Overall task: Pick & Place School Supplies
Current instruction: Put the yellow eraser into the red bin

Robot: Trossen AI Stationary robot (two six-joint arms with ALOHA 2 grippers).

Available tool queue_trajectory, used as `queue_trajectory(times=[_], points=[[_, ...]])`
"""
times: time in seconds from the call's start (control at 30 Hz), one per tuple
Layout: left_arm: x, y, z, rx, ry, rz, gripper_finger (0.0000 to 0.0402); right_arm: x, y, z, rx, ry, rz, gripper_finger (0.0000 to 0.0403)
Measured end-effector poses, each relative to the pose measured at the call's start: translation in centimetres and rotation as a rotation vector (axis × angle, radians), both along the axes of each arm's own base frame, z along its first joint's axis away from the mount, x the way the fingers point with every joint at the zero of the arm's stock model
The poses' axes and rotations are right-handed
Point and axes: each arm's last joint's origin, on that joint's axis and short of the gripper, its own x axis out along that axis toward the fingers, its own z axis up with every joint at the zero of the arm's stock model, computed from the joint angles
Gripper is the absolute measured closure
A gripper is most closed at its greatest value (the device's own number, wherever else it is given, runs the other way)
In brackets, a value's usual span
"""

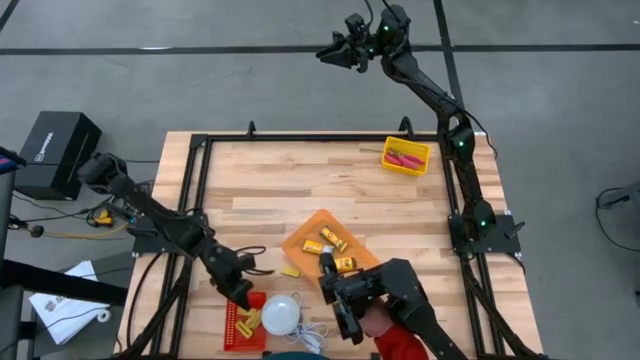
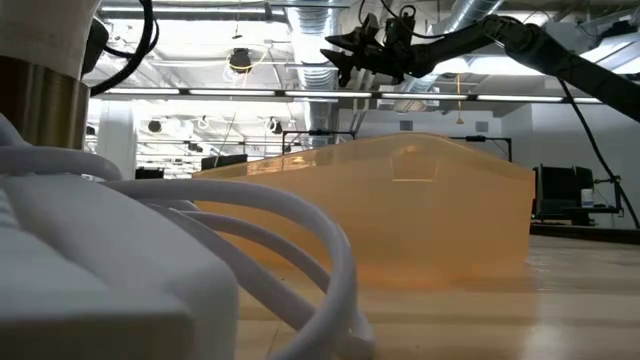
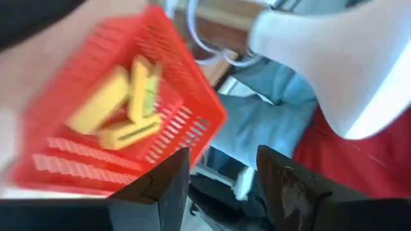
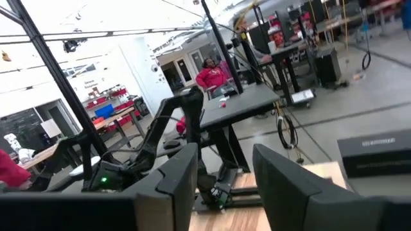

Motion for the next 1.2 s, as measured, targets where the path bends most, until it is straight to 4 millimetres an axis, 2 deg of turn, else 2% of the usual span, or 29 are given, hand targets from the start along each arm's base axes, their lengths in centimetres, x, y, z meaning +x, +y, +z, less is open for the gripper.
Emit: queue_trajectory(times=[0.13,0.3,0.5,0.57,0.83,0.97,1.07,1.2], points=[[-0.3,1.5,0.3,0.076,-0.021,0.021,0.0242,0.0,-0.2,-0.5,0.003,0.027,0.004,0.0293],[0.4,3.9,0.7,0.157,-0.112,0.053,0.0280,0.2,0.0,-0.5,-0.009,0.024,0.016,0.0341],[1.4,7.0,0.7,0.270,-0.189,0.085,0.0375,0.0,0.2,-0.4,-0.001,0.037,0.064,0.0396],[1.4,8.0,0.5,0.318,-0.196,0.072,0.0393,0.0,0.2,-0.3,-0.010,0.032,0.062,0.0397],[2.2,12.3,-0.5,0.516,-0.237,0.070,0.0401,-0.3,-0.1,-0.6,0.041,0.068,0.054,0.0400],[3.3,12.6,-2.2,0.517,-0.229,-0.019,0.0401,-0.2,-0.1,-0.8,0.051,0.077,0.055,0.0402],[4.4,11.8,-3.4,0.466,-0.249,-0.092,0.0401,-0.2,-0.1,-0.8,0.052,0.078,0.056,0.0402],[5.8,11.1,-4.1,0.456,-0.324,-0.103,0.0401,-0.3,-0.2,-0.8,0.047,0.076,0.051,0.0402]])
